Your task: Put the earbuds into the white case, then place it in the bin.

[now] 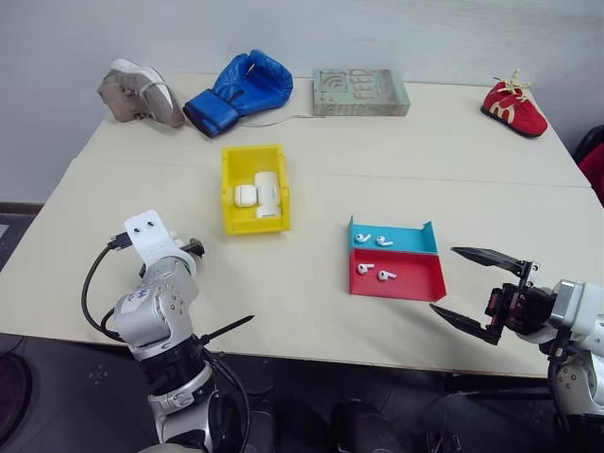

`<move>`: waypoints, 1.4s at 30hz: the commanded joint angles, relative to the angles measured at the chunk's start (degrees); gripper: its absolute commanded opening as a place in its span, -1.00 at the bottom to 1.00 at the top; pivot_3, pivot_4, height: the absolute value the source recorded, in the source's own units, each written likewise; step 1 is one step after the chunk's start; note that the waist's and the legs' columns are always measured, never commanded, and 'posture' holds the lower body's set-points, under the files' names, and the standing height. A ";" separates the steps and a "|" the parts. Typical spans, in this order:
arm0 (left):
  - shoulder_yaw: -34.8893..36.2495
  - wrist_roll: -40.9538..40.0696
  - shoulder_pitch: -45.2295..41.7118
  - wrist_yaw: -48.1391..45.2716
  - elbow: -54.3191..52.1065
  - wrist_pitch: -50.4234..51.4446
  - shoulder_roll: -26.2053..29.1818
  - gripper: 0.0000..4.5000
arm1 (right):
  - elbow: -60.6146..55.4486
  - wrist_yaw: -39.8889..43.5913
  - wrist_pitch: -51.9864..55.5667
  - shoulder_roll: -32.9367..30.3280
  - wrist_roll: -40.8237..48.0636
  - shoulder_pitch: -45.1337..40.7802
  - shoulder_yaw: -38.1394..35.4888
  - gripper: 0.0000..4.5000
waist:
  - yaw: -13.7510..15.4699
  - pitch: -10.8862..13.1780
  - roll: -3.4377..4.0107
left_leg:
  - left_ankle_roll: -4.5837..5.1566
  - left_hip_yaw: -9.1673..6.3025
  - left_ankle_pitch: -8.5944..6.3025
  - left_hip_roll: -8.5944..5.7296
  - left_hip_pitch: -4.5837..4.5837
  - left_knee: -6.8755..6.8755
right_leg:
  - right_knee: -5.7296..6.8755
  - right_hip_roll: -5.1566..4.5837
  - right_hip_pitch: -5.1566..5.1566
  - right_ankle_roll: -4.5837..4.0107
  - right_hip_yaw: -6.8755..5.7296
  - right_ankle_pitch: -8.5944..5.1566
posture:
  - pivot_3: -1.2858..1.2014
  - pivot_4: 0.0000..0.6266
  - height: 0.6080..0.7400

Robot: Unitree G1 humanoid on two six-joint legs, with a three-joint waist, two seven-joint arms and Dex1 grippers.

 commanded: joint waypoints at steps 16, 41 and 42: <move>2.67 -2.62 4.39 -9.94 -5.14 -6.85 4.02 0.25 | 0.06 0.04 -0.89 -0.54 -0.39 1.43 -2.00 1.00 | -0.07 0.00 0.00 | 0.00 -0.01 0.00 0.01 0.00 -0.02 | 0.01 0.00 -0.01 0.00 -0.01 0.00 | 0.03 -0.52 1.00; -22.63 -34.78 6.84 -98.11 11.27 -55.25 20.74 0.25 | 1.21 -10.71 12.31 -14.13 -13.85 30.25 -20.30 1.00 | -1.33 0.00 0.24 | 0.18 0.14 0.03 -0.01 0.10 -0.51 | -0.65 0.01 0.22 -0.05 0.14 -0.03 | 0.03 -0.52 1.00; -22.82 -35.05 6.91 -98.85 11.54 -57.50 19.60 0.25 | -1.91 -10.84 14.90 -14.72 -12.25 29.61 -19.66 1.00 | -1.64 0.00 0.25 | 0.15 0.14 0.05 0.03 0.10 -0.51 | -0.64 0.07 0.20 -0.05 0.15 -0.03 | 0.03 -0.52 1.00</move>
